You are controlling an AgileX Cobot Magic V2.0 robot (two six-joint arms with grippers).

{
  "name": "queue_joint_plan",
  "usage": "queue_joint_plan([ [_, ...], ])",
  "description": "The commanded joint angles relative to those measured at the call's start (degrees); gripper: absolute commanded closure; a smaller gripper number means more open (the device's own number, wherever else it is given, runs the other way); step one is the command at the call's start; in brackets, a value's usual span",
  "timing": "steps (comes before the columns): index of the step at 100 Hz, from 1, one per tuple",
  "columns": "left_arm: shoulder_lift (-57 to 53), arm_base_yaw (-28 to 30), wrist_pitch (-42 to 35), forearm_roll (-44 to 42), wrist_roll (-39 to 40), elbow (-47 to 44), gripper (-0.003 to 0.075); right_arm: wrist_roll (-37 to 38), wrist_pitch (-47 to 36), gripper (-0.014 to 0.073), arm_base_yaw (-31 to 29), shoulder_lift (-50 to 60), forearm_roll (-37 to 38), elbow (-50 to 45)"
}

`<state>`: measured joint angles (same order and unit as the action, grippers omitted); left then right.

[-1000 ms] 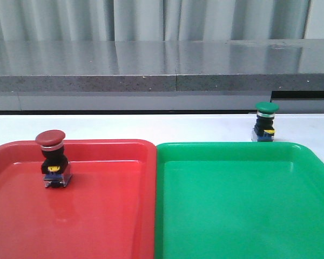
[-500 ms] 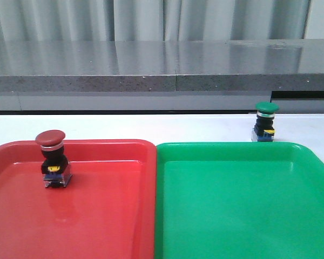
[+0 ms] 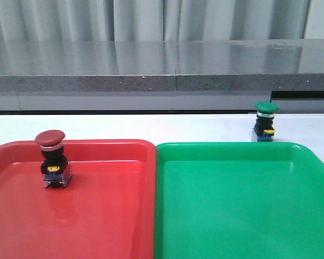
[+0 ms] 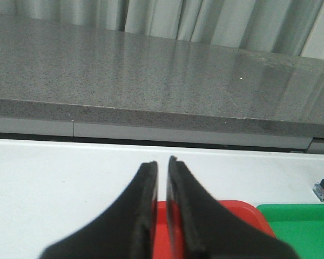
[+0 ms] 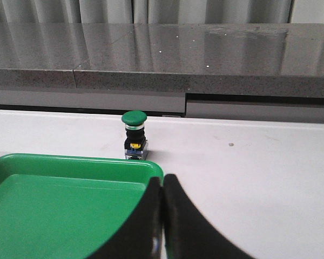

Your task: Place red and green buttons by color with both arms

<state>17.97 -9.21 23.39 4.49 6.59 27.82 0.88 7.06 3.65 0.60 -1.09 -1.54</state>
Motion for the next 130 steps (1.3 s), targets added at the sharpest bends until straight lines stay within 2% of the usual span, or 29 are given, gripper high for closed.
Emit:
queue_joint_plan([
  [1, 0.4, 0.2, -4.0, 0.0, 0.5, 1.5, 0.0739, 0.0, -4.9, 0.0703, -0.3, 1.1, 0.6, 0.8],
  [57, 0.4, 0.2, -4.4, 0.0, 0.5, 1.5, 0.0739, 0.0, -4.9, 0.0703, -0.3, 1.1, 0.6, 0.8],
  [78, 0.4, 0.2, -5.2, -5.7, 0.5, 0.5, 0.0739, 0.0, -4.9, 0.0703, -0.3, 1.1, 0.6, 0.8],
  [89, -0.3, 0.2, -10.2, -8.9, 0.6, -2.2, 0.0739, 0.0, -4.9, 0.0703, -0.3, 1.1, 0.6, 0.8],
  [102, -2.7, 0.2, -21.4, -9.9, 0.6, -7.5, 0.0739, 0.0, -4.9, 0.0703, -0.3, 1.1, 0.6, 0.8],
  [130, -9.7, 0.7, -23.8, -9.8, 0.6, -20.0, 0.0739, 0.0, -4.9, 0.0703, -0.3, 1.1, 0.6, 0.8],
])
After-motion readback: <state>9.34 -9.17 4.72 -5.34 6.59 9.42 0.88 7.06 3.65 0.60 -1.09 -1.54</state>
